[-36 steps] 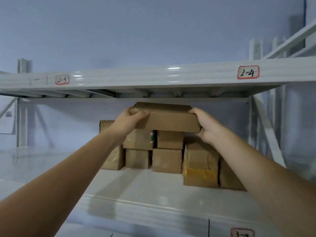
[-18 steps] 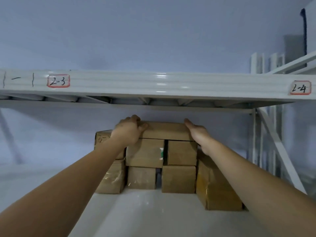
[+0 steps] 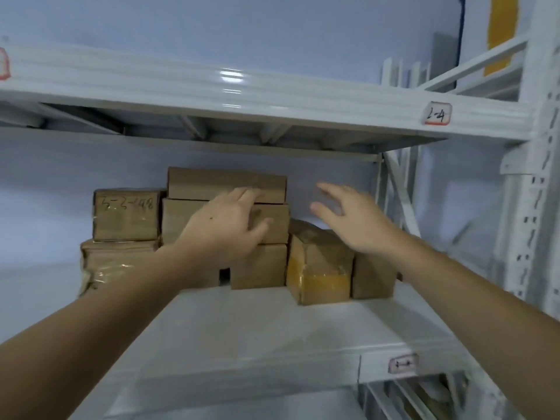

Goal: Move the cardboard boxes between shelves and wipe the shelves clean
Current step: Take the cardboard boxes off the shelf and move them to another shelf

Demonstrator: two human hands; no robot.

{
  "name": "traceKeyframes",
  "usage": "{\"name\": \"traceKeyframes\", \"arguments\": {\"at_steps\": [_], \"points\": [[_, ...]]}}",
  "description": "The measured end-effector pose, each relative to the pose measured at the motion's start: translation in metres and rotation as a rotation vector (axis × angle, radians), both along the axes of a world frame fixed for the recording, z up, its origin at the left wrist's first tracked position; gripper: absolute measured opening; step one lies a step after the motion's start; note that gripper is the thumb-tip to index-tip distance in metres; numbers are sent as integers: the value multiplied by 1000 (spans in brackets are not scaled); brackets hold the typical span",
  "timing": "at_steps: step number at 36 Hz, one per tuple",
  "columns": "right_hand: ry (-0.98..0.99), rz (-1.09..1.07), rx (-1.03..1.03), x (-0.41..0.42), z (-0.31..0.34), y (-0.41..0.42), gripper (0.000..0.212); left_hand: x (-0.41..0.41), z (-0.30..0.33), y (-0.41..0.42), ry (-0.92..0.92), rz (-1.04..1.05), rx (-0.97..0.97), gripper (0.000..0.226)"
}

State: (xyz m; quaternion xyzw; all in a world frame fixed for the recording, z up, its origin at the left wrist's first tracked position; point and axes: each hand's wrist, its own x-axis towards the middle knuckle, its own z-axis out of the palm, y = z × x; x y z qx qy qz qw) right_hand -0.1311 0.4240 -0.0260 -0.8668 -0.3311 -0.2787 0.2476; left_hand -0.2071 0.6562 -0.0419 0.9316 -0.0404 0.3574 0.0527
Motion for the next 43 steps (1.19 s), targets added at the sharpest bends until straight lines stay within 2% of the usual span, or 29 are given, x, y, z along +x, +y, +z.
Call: {"name": "traceKeyframes", "arguments": {"at_steps": [4, 10, 20, 25, 28, 30, 35, 43], "points": [[5, -46, -266, -32, -18, -59, 66, 3, -18, -62, 102, -84, 39, 62], [73, -118, -363, -76, -39, -170, 71, -13, -38, -184, 138, -233, 143, 60], [346, -351, -382, -145, -82, -376, 73, -36, -83, -405, 236, -527, 108, 63], [419, -475, -381, -163, -100, -468, 69, -29, -103, -496, 341, -668, 130, 80], [428, -548, -367, -171, -106, -512, 64, -22, -109, -542, 361, -707, 152, 61], [439, -578, -350, -174, -111, -538, 60, -16, -111, -568, 364, -728, 175, 58], [455, -638, -337, -162, -123, -598, 66, 7, -118, -627, 373, -775, 186, 66], [449, -678, -309, -101, -128, -681, 66, 82, -125, -720, 367, -833, 184, 65]]}}
